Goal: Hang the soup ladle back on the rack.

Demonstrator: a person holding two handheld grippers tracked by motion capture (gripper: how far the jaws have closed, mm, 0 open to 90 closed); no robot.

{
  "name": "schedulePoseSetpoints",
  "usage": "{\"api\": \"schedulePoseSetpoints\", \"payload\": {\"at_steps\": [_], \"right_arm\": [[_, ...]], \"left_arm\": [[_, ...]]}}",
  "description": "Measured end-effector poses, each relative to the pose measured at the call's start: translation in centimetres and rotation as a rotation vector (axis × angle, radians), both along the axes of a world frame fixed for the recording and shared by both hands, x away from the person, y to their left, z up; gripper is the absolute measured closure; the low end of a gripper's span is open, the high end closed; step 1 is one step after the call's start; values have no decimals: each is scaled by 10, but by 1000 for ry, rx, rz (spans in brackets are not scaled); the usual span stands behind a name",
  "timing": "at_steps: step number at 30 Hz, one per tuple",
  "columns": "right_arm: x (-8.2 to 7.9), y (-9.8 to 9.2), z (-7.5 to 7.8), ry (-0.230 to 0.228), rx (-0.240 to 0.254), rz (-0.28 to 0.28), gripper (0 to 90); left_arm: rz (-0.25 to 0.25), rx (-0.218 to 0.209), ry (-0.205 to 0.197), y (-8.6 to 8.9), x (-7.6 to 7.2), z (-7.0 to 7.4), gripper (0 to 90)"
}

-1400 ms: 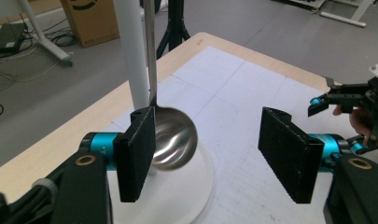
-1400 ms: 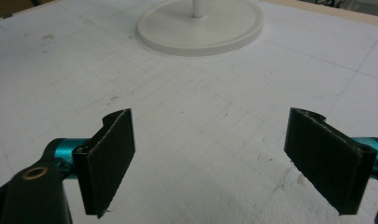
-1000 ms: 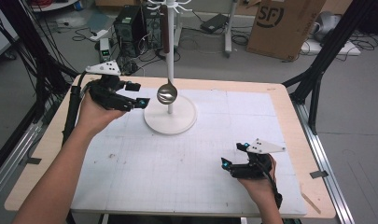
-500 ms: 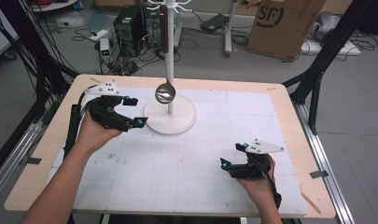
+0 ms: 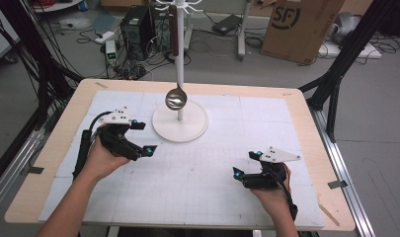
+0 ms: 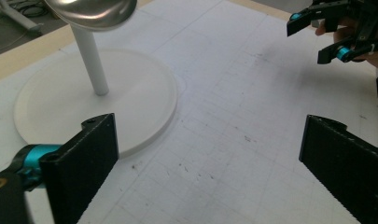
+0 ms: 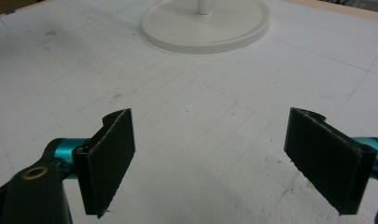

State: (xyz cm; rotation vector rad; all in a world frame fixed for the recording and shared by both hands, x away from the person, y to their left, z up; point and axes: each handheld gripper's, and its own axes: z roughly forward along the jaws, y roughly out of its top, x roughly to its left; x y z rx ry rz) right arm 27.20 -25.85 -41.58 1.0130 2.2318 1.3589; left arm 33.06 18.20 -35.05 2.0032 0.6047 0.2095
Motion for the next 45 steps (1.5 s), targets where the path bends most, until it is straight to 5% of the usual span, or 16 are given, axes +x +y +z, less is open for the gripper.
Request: {"api": "schedulePoseSetpoints", "payload": {"at_steps": [19,45], "right_arm": [[-2,-1,-2,2,-12,1,150],[1,9,-5,12,-26,23,150]], "left_arm": [[6,22,-16,-1,-20,-24,16],[66,47,12,9,-23,-46,16]]}}
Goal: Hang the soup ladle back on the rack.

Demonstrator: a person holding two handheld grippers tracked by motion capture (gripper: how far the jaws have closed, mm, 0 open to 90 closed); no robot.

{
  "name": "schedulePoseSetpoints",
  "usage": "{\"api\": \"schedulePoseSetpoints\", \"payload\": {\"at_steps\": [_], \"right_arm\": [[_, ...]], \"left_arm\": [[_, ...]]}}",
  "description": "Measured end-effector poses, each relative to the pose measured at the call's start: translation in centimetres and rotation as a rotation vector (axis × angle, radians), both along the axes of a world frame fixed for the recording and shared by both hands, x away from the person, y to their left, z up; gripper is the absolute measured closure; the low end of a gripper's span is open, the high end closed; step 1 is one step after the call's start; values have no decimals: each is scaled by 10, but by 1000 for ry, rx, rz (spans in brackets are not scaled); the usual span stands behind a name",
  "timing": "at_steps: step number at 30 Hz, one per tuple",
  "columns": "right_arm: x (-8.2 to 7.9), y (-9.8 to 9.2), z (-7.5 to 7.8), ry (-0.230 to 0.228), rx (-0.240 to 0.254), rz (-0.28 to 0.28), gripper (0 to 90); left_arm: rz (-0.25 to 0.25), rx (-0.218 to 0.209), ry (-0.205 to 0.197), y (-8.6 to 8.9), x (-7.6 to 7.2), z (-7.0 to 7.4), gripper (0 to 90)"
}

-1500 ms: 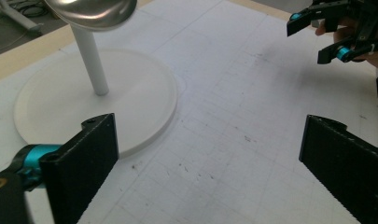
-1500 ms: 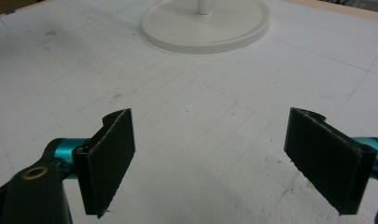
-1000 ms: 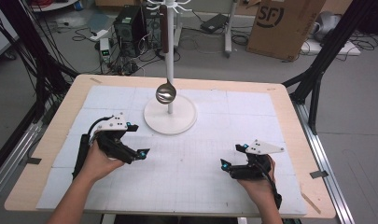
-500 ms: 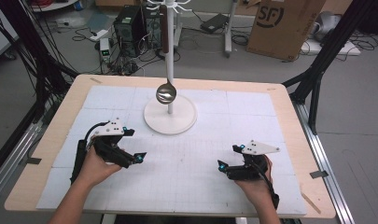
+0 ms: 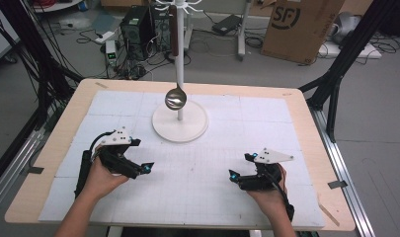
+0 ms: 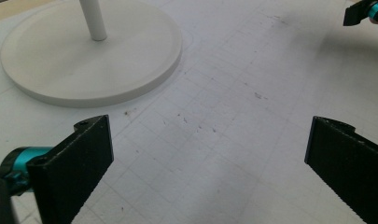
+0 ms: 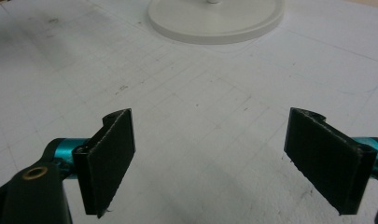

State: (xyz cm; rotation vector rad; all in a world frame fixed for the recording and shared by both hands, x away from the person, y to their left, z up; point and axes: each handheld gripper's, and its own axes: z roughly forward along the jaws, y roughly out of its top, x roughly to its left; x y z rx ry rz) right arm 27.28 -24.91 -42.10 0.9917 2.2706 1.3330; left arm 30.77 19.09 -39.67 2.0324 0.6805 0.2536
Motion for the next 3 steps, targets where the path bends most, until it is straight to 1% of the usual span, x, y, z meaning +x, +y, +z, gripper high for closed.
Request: {"api": "schedulePoseSetpoints", "payload": {"at_steps": [2,3], "right_arm": [[0,0,0,4,3,2,150],[0,0,0,3,1,0,150]], "left_arm": [[11,12,7,1,0,-3,16],[15,11,7,1,0,-5,16]]}}
